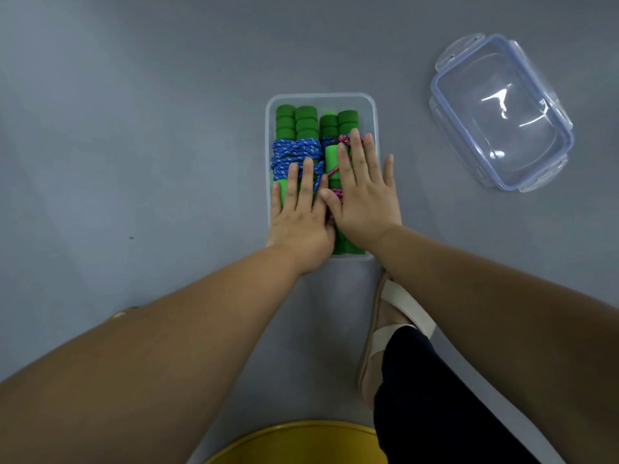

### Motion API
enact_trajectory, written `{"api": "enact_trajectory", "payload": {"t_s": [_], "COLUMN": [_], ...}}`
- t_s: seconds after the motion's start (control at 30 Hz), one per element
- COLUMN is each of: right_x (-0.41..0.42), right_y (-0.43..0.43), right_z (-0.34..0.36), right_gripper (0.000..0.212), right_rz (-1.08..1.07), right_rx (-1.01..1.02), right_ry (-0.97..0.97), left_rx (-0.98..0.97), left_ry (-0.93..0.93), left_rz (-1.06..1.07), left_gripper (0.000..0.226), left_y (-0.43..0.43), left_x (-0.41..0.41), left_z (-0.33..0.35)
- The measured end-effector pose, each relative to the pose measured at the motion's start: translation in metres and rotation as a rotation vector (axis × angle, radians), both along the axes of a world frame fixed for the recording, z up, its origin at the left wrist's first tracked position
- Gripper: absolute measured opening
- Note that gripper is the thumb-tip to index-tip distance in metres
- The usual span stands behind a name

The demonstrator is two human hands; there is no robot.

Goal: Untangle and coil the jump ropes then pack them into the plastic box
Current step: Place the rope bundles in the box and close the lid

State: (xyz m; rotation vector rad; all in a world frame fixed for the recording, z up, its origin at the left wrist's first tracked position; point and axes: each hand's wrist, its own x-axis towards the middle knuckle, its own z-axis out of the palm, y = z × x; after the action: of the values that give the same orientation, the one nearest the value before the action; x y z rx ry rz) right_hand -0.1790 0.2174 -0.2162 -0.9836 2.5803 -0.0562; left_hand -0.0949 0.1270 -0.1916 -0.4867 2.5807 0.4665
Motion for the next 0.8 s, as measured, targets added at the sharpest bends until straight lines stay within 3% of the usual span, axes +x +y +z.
{"api": "enact_trajectory", "payload": {"t_s": [0.13,0.2,0.27,0.37,0.47,0.63,0.8], "right_x": [-0.001,-0.008,-0.026,-0.063,-0.096,-0.122,-0.132], "right_y": [0.012,0.030,0.054,0.089,0.134,0.158,0.160], "right_z": [0.007,0.008,0.003,-0.005,-0.013,-0.029,-0.024], "right_gripper": [0.069,0.060,0.056,0.058,0.071,0.073,0.066], "right_rz": [-0.180,-0.429,-0.752,-1.275,-1.570,-1.592,-1.707], "right_rx": [-0.434,-0.613,-0.654,-0.569,-0.381,-0.078,-0.177], "right_ry": [-0.232,-0.201,-0.125,0.031,0.038,-0.214,-0.319], "left_rx": [0.075,0.063,0.046,0.014,0.015,-0.035,-0.042], "left_ry": [0.112,0.207,0.349,0.417,0.218,0.088,0.087], "left_rz": [0.102,0.132,0.110,-0.031,-0.127,-0.037,-0.043], "left_gripper": [0.059,0.054,0.053,0.055,0.059,0.059,0.053], "left_y": [-0.004,0.003,0.019,0.046,0.070,0.078,0.078], "left_x": [-0.002,-0.007,-0.017,-0.041,-0.062,-0.075,-0.075], "left_z": [0.008,0.013,0.015,0.017,0.012,-0.002,-0.002]}}
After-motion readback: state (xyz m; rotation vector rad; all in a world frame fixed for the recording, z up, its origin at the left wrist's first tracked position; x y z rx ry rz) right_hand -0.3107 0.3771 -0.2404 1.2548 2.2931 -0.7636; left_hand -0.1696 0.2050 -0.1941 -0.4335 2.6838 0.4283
